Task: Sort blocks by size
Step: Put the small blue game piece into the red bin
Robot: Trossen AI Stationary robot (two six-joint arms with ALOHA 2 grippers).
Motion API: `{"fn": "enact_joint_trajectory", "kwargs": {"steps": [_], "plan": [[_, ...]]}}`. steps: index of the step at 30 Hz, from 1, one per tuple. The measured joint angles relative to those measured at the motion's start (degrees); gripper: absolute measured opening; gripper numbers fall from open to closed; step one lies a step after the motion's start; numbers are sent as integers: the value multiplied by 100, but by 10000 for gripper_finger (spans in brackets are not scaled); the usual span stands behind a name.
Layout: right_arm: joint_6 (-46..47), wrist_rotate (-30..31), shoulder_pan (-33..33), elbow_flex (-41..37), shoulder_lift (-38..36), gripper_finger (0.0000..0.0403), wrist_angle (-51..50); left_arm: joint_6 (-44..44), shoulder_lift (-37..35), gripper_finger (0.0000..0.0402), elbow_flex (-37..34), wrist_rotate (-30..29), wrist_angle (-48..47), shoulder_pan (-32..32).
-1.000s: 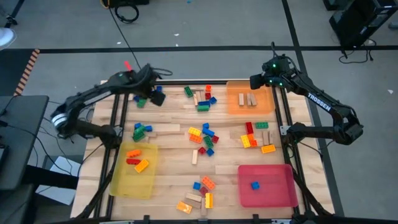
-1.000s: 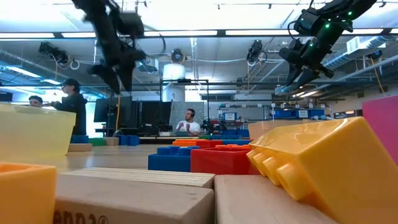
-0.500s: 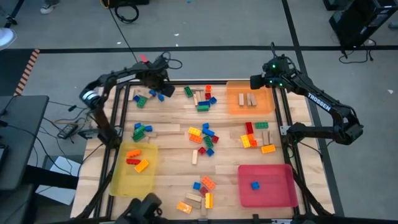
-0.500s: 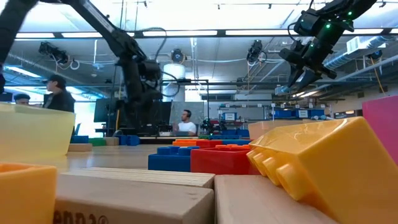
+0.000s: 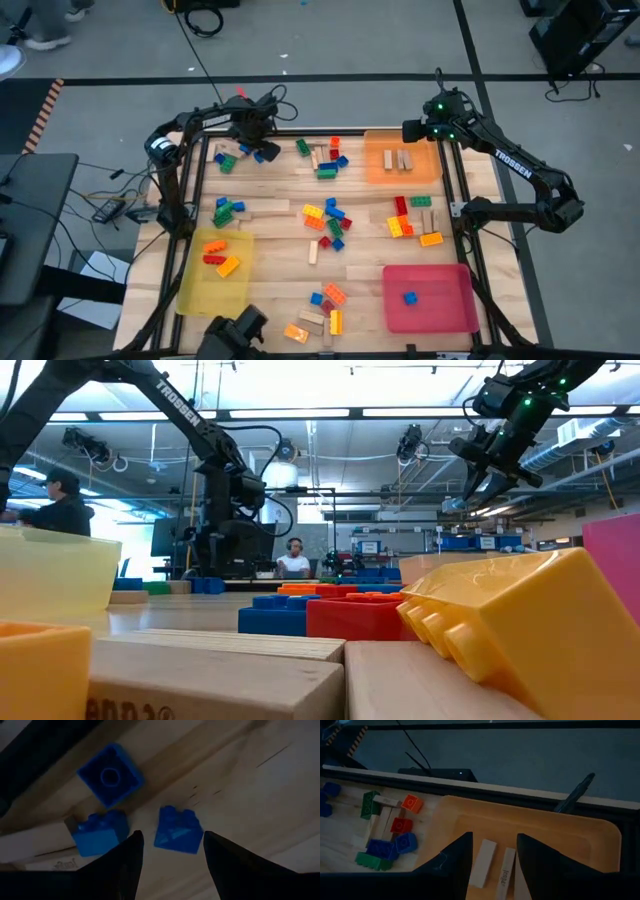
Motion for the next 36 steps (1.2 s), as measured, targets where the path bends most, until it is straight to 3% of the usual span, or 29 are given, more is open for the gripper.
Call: {"fn": "enact_joint_trajectory", "kwargs": {"steps": [27, 36], "plan": [[44, 174, 0, 0, -2, 168, 7, 318, 385, 212, 0, -22, 186, -12], [46, 174, 0, 0, -2, 168, 7, 581, 382, 146, 0, -9, 162, -11]]}}
